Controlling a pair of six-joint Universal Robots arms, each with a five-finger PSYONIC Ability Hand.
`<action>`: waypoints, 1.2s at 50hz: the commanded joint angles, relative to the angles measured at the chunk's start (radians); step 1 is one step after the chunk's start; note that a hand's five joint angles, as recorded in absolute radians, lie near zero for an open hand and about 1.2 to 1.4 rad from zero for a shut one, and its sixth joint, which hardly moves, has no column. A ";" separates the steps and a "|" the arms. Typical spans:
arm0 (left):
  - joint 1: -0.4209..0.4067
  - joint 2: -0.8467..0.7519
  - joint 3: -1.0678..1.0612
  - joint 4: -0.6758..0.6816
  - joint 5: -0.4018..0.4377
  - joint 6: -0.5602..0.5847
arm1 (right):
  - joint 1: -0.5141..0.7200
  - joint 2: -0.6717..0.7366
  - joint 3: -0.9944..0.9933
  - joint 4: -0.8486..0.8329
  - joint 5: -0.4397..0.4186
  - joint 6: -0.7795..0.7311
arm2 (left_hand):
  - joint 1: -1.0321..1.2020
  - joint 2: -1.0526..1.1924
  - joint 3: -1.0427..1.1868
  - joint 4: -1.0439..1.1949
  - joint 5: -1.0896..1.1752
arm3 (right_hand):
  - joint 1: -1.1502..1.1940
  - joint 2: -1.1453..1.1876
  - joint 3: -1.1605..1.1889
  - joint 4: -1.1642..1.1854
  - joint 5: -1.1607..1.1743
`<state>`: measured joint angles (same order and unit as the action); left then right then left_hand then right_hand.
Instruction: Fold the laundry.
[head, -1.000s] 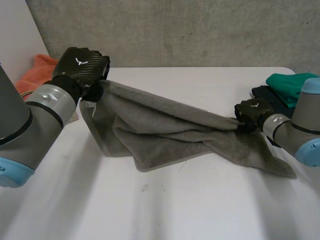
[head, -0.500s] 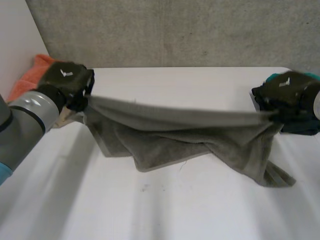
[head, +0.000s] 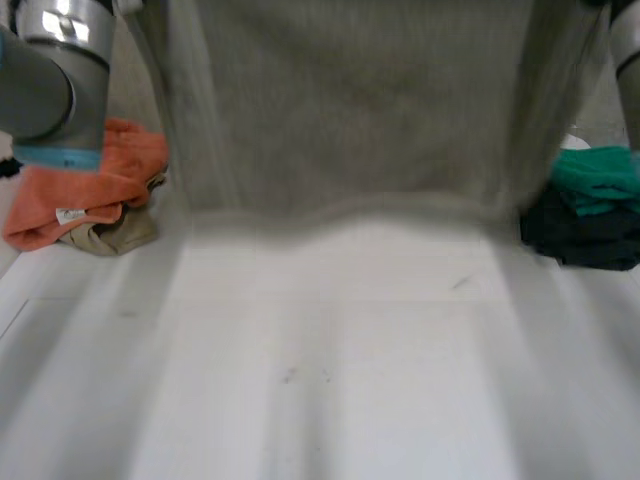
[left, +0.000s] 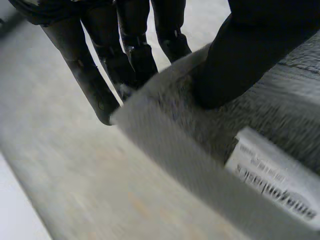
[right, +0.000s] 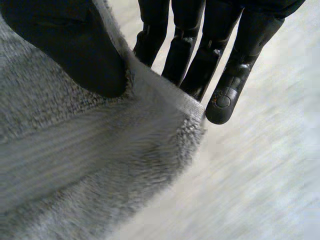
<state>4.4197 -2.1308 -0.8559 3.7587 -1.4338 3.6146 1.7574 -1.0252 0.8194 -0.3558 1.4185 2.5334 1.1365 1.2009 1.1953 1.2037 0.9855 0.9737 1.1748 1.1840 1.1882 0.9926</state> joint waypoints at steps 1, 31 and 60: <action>-0.002 0.100 -0.124 0.041 0.000 -0.025 | 0.034 -0.134 0.146 -0.080 -0.016 0.007 | 0.260 0.195 0.201 0.193 0.236 | 0.423 0.221 0.212 0.208 0.229; 0.124 0.262 -0.962 -0.345 0.101 0.110 | 0.021 -0.009 0.689 0.371 -0.157 -0.033 | 0.260 0.195 0.201 0.193 0.236 | 0.423 0.221 0.212 0.208 0.229; 0.142 0.373 -0.927 -0.430 0.108 0.021 | -0.161 -0.078 0.870 0.328 -0.262 0.433 | 0.260 0.195 0.201 0.193 0.236 | -0.466 -0.667 -0.676 -0.680 -0.659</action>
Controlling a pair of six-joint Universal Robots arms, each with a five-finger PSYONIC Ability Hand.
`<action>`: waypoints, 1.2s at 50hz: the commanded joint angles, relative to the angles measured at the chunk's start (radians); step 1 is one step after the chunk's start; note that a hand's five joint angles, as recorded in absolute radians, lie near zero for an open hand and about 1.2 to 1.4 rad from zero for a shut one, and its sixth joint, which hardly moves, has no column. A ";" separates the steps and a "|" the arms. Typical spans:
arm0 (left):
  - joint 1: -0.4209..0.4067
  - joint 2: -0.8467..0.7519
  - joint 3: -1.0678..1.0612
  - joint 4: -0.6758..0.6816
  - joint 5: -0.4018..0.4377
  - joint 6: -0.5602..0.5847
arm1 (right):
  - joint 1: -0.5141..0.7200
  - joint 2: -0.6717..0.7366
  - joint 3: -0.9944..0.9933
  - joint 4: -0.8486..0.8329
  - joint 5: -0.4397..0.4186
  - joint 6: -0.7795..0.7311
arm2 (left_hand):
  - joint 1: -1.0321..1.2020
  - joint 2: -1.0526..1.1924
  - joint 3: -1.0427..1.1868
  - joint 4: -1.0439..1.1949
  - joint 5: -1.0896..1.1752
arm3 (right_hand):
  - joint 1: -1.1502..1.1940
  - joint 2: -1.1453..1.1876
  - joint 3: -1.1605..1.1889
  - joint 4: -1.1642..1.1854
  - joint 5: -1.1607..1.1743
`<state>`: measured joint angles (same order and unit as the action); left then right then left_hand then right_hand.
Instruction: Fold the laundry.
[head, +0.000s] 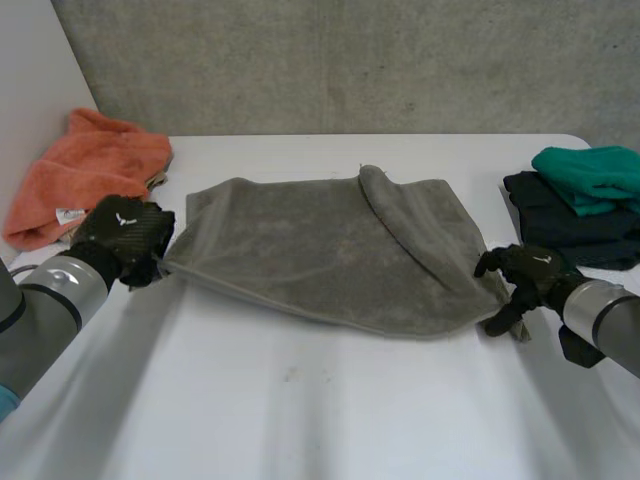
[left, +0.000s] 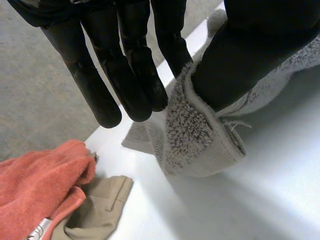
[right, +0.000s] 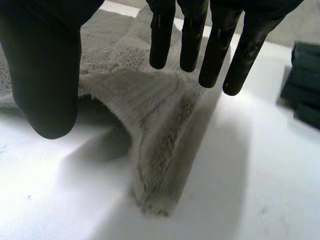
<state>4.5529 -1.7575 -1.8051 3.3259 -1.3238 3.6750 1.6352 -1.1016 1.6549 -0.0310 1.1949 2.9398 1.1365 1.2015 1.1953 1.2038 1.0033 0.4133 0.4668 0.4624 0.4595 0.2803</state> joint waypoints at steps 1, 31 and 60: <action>0.009 0.000 0.024 0.003 -0.002 -0.041 | -0.041 -0.001 0.036 0.002 -0.040 0.033 | 0.260 0.195 0.201 0.192 0.218 | 0.103 0.050 0.054 0.057 0.062; 0.066 0.105 -0.010 -0.279 -0.008 0.072 | -0.055 -0.222 0.029 0.305 -0.018 -0.517 | 0.260 0.195 0.201 0.192 0.218 | 0.983 0.930 0.934 0.937 0.941; -0.043 -0.167 0.194 -0.177 -0.054 0.227 | 0.135 -0.017 -0.202 0.266 0.324 -0.694 | 0.260 0.195 0.201 0.192 0.218 | 0.983 0.930 0.934 0.937 0.941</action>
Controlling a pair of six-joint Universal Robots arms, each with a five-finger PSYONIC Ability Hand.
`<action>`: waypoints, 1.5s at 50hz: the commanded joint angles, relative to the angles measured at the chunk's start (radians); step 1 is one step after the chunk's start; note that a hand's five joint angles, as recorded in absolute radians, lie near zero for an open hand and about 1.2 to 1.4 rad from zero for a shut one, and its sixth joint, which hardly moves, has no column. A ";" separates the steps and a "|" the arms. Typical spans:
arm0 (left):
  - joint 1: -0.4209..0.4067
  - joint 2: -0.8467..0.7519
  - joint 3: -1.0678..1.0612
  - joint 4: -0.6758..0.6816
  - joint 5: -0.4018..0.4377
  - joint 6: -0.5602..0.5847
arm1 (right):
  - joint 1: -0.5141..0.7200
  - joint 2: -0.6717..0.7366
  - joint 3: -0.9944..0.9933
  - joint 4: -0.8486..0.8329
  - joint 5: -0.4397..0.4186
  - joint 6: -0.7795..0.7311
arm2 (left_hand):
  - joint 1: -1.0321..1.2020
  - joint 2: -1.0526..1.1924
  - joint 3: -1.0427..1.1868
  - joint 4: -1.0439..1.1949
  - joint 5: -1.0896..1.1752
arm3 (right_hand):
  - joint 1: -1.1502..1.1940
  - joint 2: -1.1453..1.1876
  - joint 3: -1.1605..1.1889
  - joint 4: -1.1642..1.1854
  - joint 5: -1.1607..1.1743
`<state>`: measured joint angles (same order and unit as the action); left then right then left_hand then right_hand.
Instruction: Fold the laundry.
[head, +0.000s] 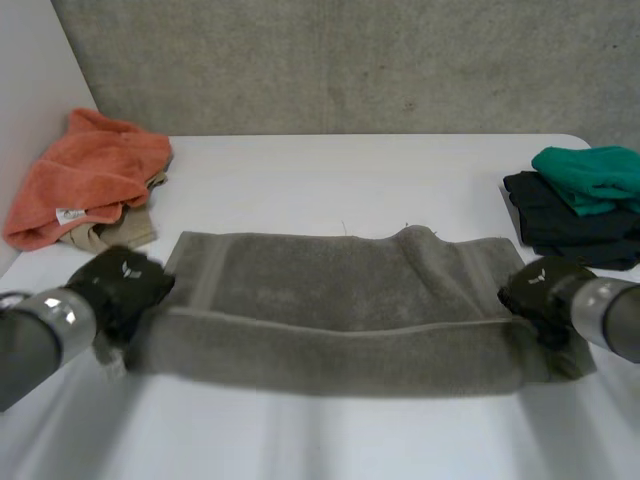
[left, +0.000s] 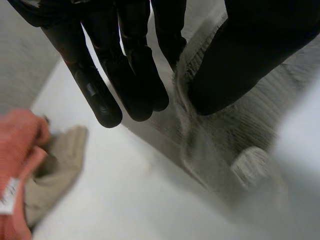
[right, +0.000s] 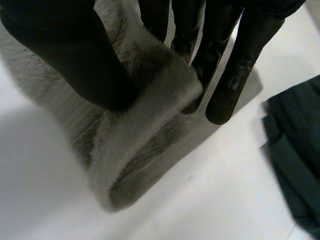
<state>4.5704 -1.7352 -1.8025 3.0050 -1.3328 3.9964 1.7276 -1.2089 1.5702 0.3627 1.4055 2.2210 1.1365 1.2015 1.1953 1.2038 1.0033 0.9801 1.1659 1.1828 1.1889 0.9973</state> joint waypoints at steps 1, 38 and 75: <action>-0.062 -0.205 0.210 0.155 -0.055 -0.095 | 0.043 0.098 -0.133 -0.143 0.113 0.025 | 0.260 0.195 0.201 0.192 0.218 | 0.416 0.230 0.213 0.207 0.224; -0.062 -0.356 0.453 0.715 -0.166 -0.323 | 0.164 0.190 -0.368 -0.751 0.081 0.109 | 0.260 0.195 0.201 0.192 0.218 | 0.416 0.230 0.213 0.207 0.224; 0.139 0.135 -0.115 -0.155 0.010 0.052 | -0.039 -0.170 0.065 0.211 -0.043 -0.075 | 0.260 0.195 0.201 0.192 0.218 | 0.416 0.230 0.213 0.207 0.224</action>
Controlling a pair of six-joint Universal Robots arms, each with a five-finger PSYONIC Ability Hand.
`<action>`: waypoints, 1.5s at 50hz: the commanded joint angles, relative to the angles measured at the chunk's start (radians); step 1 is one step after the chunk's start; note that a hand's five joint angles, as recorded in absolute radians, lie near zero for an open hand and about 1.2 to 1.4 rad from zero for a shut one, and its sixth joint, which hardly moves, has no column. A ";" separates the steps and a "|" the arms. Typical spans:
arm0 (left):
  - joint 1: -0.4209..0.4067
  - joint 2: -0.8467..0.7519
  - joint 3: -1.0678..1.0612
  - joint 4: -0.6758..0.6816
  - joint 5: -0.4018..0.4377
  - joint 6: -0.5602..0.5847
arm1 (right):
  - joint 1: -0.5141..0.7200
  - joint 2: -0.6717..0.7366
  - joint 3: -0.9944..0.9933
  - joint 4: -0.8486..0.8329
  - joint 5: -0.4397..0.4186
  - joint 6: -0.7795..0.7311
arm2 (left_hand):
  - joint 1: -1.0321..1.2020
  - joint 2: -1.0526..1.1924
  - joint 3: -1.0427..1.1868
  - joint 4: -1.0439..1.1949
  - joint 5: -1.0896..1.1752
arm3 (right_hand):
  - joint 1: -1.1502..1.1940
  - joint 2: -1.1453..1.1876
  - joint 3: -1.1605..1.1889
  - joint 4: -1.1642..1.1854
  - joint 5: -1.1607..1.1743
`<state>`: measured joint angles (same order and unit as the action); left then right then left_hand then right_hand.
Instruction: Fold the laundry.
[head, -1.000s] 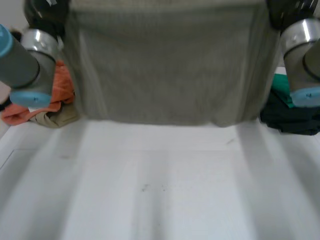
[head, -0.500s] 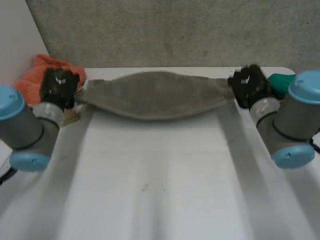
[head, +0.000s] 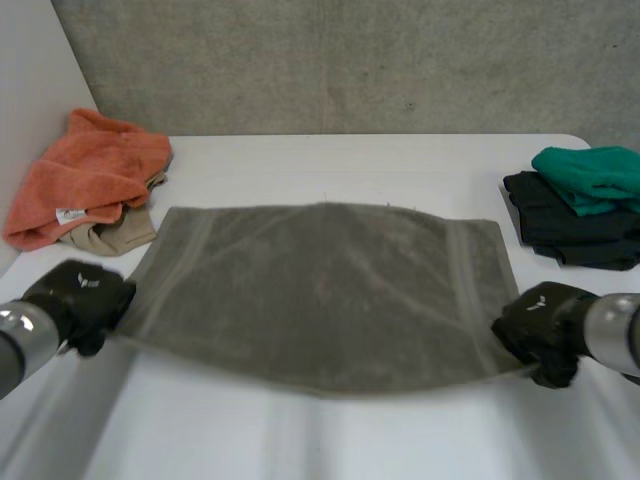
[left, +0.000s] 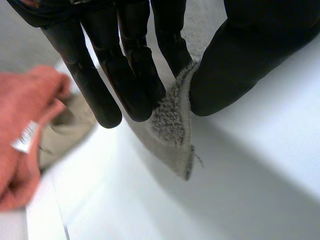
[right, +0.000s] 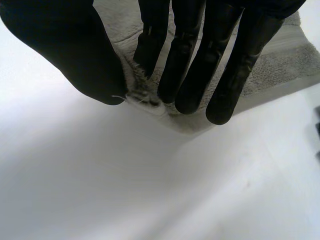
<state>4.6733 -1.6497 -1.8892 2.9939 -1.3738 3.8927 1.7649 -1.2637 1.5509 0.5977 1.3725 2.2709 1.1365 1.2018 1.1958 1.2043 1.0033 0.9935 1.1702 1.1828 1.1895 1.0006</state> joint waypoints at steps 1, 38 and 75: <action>0.031 0.048 -0.027 -0.135 0.058 0.154 | -0.076 -0.115 0.089 -0.039 -0.007 -0.116 | 0.260 0.194 0.200 0.192 0.218 | 0.403 0.226 0.213 0.207 0.221; -0.239 -0.857 0.889 0.620 -0.117 -0.053 | 0.059 0.595 -0.557 -0.941 0.169 -0.013 | -0.862 -0.928 -0.922 -0.930 -0.904 | -0.819 -0.996 -1.008 -1.015 -1.001; -0.311 -0.321 0.245 0.677 -0.113 -0.286 | -0.108 0.314 -0.015 -0.768 -0.067 0.334 | -0.962 -1.027 -1.021 -1.030 -1.003 | -0.252 -0.428 -0.441 -0.448 -0.433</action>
<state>4.3619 -1.9580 -1.6475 3.6715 -1.4829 3.6044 1.6502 -1.0303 1.5669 -0.0956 1.2942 2.6280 0.1928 0.2052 0.2133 0.2031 0.0496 0.4137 0.4768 0.4803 0.4804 0.2888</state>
